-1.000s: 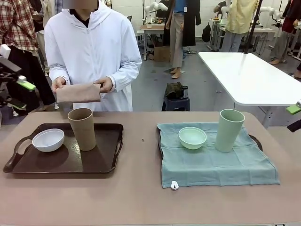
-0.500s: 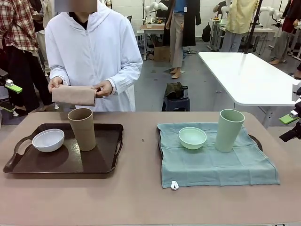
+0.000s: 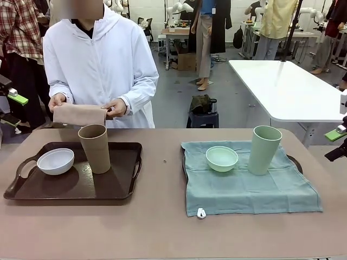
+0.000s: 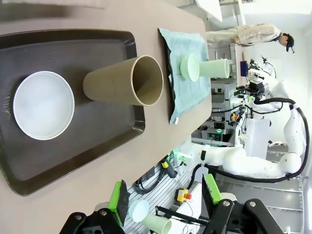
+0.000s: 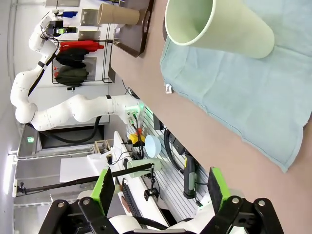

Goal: Set up a tray with a mat and arrange the tableware.
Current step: Pick up the Picnic Bowl and Reusable plastic cup from the Handle tray in front of the human's position and hold them in the air.

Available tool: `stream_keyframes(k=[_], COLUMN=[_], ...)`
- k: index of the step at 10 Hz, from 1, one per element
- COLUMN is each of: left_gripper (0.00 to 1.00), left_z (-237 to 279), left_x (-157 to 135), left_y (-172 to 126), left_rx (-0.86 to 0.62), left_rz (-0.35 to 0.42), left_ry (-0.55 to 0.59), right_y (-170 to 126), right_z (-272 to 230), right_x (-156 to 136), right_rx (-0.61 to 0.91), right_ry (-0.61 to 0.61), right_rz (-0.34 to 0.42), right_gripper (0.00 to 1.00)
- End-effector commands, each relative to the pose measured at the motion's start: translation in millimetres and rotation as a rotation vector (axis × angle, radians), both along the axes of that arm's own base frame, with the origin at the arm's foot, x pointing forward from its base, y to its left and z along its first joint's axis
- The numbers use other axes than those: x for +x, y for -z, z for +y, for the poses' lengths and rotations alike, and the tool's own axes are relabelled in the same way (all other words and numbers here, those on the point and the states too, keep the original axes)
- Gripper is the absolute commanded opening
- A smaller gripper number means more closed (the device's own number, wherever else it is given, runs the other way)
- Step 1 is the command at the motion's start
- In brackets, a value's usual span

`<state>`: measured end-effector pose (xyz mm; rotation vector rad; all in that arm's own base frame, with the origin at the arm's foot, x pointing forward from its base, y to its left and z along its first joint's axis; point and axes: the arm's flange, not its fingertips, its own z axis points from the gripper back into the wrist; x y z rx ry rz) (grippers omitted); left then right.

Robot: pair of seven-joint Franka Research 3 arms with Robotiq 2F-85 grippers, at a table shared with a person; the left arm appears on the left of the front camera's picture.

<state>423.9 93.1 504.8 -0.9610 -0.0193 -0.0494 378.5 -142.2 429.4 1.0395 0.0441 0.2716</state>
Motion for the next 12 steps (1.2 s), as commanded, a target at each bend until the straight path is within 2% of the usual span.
stream_keyframes(k=[1, 12], left_gripper=[0.81, 0.81], left_z=[1.5, 1.5], left_x=[-5.0, -5.0], left_y=[-1.1, -1.1], left_rx=[0.007, 0.007], left_rz=[0.012, 0.012], left_ry=[0.001, 0.001], right_y=[-2.6, -2.6], right_z=[1.5, 1.5], right_x=[-1.6, -1.6], right_rx=[0.003, 0.003], right_ry=[0.001, 0.001], right_rz=[0.003, 0.003], right_gripper=[1.0, 1.0])
